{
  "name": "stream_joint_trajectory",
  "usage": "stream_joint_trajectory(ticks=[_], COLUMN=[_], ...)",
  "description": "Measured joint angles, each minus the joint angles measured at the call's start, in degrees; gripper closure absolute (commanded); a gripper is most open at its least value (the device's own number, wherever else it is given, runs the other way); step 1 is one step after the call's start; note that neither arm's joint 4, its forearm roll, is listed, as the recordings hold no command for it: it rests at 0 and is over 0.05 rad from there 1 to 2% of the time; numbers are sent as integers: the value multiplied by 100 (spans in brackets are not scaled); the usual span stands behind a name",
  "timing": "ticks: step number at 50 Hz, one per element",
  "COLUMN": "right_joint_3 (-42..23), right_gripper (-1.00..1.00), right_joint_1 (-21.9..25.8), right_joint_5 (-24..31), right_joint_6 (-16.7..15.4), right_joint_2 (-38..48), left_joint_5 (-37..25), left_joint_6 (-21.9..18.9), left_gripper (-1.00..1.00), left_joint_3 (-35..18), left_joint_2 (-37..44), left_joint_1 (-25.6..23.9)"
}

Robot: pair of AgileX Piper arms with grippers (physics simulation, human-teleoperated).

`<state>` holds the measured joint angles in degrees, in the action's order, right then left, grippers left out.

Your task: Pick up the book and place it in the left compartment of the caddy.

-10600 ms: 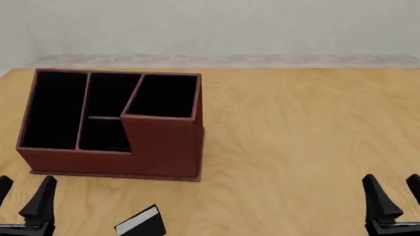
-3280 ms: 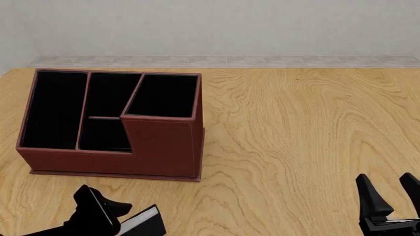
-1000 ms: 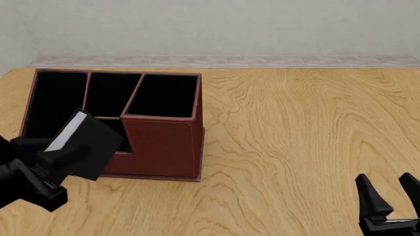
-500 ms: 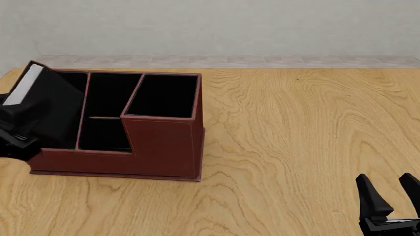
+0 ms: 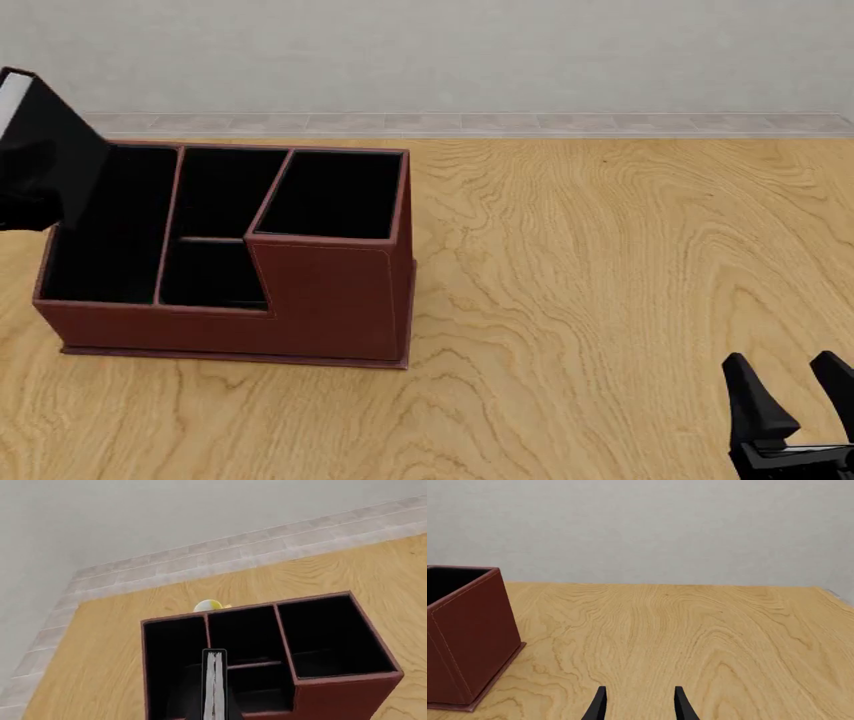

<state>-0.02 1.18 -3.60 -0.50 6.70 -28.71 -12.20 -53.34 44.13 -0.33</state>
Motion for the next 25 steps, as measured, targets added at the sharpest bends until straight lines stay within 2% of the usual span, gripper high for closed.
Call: stream_joint_trajectory(ticks=[25], right_joint_3=[1], right_gripper=[-100], right_joint_1=[16], right_joint_5=[-81], right_joint_6=[-10], right_joint_2=[117], left_joint_5=[539], left_joint_6=[-282], left_gripper=[100], left_joint_3=[-113], left_joint_2=[1401], left_joint_1=[938])
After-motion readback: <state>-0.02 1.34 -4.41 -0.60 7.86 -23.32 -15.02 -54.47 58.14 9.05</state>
